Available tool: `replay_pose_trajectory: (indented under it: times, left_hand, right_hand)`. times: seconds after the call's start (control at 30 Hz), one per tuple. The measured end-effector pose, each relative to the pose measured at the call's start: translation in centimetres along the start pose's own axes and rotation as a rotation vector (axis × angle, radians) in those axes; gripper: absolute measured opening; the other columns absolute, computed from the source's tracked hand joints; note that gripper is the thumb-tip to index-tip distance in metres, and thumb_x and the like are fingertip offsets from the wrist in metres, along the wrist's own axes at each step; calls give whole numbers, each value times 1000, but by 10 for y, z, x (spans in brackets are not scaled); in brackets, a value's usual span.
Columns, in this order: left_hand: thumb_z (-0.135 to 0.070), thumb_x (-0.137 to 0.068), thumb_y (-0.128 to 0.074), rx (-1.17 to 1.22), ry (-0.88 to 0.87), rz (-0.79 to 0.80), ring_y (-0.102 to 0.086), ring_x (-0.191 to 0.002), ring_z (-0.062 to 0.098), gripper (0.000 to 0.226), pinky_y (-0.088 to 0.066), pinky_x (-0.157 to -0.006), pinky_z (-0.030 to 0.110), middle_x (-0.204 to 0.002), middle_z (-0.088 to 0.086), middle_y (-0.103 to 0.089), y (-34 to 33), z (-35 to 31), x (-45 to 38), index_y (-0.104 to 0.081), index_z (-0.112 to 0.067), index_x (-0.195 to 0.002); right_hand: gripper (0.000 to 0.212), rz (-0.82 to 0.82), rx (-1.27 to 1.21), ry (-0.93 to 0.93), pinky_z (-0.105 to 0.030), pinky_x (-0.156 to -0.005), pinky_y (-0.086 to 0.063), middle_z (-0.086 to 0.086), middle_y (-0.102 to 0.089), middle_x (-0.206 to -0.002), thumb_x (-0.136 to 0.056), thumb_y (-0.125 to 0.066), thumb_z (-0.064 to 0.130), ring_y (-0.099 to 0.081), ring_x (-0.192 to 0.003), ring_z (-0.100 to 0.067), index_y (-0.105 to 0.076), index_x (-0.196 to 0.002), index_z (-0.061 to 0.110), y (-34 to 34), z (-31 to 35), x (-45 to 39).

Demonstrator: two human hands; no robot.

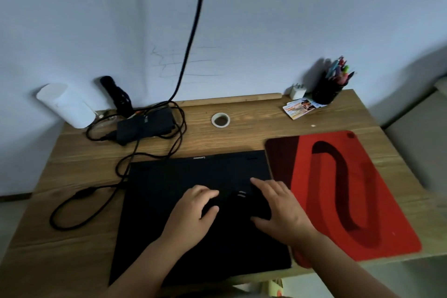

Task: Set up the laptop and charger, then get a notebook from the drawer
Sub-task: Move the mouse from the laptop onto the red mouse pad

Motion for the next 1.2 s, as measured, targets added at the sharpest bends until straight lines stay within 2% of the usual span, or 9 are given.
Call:
replay_pose_trajectory:
  times: [0.17, 0.4, 0.57, 0.7, 0.83, 0.9, 1.0, 1.2]
  left_hand:
    - [-30, -90, -54, -3, -50, 53, -44, -109, -1, 36, -40, -90, 17, -118, -16, -47, -51, -63, -24, -50, -27, -126]
    - [-30, -90, -51, -80, -83, 146, -44, -112, 7, 39, -34, -89, 17, -126, -9, -48, -112, -115, -51, -47, -25, -129]
    - [-30, -90, -52, -148, -70, 181, -44, -113, 11, 39, -39, -95, 26, -125, -5, -50, -132, -122, -55, -49, -22, -128]
    - [-32, -89, -53, -197, -70, 195, -44, -113, 12, 39, -37, -98, 28, -126, -5, -49, -143, -125, -58, -49, -22, -127]
    - [-32, -88, -54, -235, -89, 185, -42, -115, 11, 39, -30, -97, 23, -127, -6, -49, -151, -128, -64, -51, -22, -126]
    - [-32, -88, -54, -241, -91, 190, -43, -115, 11, 39, -31, -98, 24, -126, -5, -50, -155, -130, -66, -51, -22, -126]
    - [-31, -88, -54, -245, -82, 207, -43, -115, 12, 39, -33, -98, 26, -126, -5, -50, -161, -133, -67, -51, -22, -125]
    - [-32, -88, -54, -267, -67, 237, -43, -113, 11, 40, -30, -96, 23, -126, -6, -50, -173, -137, -59, -51, -20, -125]
  right_hand:
    - [79, -231, -59, -279, -35, -94, -40, -8, -50, -115, -69, -68, 39, -45, -110, -25, -33, -137, 15, 50, -88, 37]
    - [82, -116, 72, -448, -38, -89, -45, -8, -46, -121, -72, -54, 50, -44, -113, -28, -22, -139, 17, 30, -143, 55]
    - [87, -71, 204, -451, -38, -92, -41, -6, -49, -123, -73, -48, 61, -44, -114, -25, -19, -142, 17, 15, -159, 62]
    - [95, -108, 178, -461, -39, -93, -40, -4, -51, -122, -68, -42, 78, -45, -116, -26, -26, -140, 18, 34, -174, 65]
    - [70, -251, 72, -639, -46, -92, -38, -15, -51, -123, -79, -51, 60, -44, -116, -35, -41, -128, 12, 76, -228, 80]
    - [64, -242, 85, -765, -49, -95, -36, -20, -48, -125, -80, -56, 50, -40, -117, -38, -41, -126, 8, 88, -257, 93]
    - [68, -174, 82, -883, -51, -97, -34, -20, -42, -129, -78, -61, 48, -35, -121, -39, -38, -126, 5, 91, -280, 105]
    - [80, -162, -73, -940, -53, -100, -31, -26, -41, -128, -67, -75, 43, -33, -122, -43, -37, -126, 5, 95, -292, 104]
Point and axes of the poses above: each hand's wrist, its own x-axis away from the middle knuckle, its own y-axis out of the back of the hand, z = x × y, the point moved 8 cm from there along -x, towards the middle knuckle
